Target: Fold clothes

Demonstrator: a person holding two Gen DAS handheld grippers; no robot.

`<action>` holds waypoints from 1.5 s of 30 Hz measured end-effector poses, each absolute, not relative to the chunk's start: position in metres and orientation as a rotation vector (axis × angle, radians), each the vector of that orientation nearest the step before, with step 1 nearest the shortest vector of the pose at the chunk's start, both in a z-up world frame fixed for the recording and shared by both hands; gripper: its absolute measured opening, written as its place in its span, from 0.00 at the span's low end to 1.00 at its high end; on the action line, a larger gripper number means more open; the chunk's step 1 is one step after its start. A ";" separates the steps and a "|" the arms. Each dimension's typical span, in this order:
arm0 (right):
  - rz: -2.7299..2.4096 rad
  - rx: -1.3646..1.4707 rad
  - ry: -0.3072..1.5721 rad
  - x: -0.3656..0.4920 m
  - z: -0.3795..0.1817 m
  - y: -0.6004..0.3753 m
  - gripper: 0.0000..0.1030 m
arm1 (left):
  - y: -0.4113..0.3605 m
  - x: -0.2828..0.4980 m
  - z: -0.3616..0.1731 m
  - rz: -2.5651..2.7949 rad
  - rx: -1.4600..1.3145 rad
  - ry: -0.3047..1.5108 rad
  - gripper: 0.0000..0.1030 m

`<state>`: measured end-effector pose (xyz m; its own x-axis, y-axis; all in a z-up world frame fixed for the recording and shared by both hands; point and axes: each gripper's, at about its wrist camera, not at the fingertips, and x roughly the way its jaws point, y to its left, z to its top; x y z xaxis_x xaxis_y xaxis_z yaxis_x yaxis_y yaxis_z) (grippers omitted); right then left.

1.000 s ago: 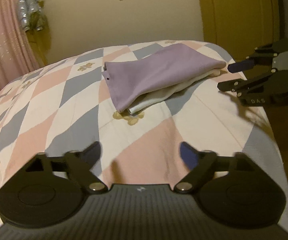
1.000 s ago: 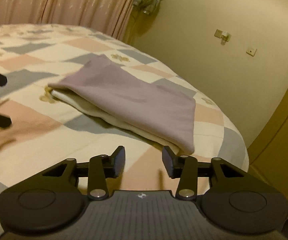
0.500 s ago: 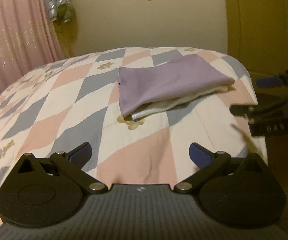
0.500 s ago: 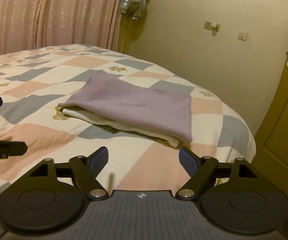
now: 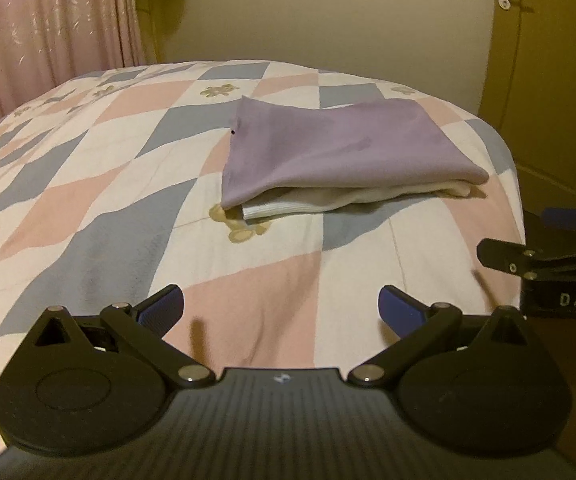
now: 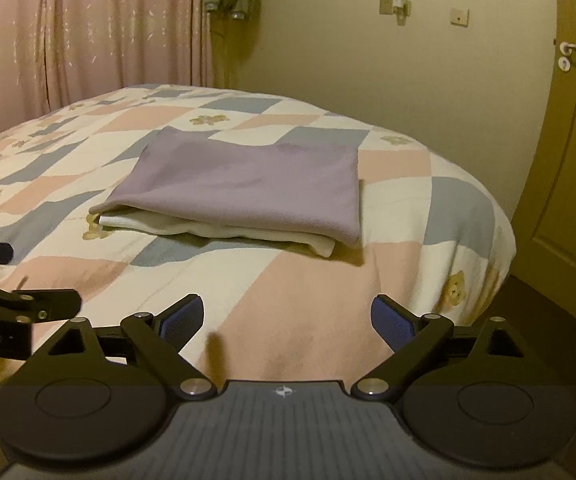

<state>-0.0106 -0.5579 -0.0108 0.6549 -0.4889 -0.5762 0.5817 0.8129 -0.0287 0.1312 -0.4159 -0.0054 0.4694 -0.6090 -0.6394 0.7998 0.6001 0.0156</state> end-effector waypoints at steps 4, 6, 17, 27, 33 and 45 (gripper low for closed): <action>-0.606 0.184 0.590 -0.011 -0.008 -0.559 0.93 | -0.420 0.138 -0.010 -0.858 0.319 0.672 0.99; -0.605 0.196 0.587 -0.011 -0.007 -0.560 0.93 | -0.421 0.140 -0.012 -0.852 0.311 0.683 0.99; -0.603 0.200 0.593 -0.007 -0.009 -0.563 0.93 | -0.431 0.148 -0.019 -0.835 0.276 0.727 0.99; -0.599 0.203 0.590 -0.004 -0.007 -0.565 0.93 | -0.438 0.149 -0.017 -0.794 0.302 0.708 0.99; -0.605 0.210 0.589 -0.003 -0.007 -0.567 0.93 | -0.442 0.149 -0.014 -0.807 0.292 0.706 0.99; -0.606 0.225 0.586 -0.001 -0.006 -0.572 0.94 | -0.448 0.153 -0.014 -0.817 0.284 0.715 0.99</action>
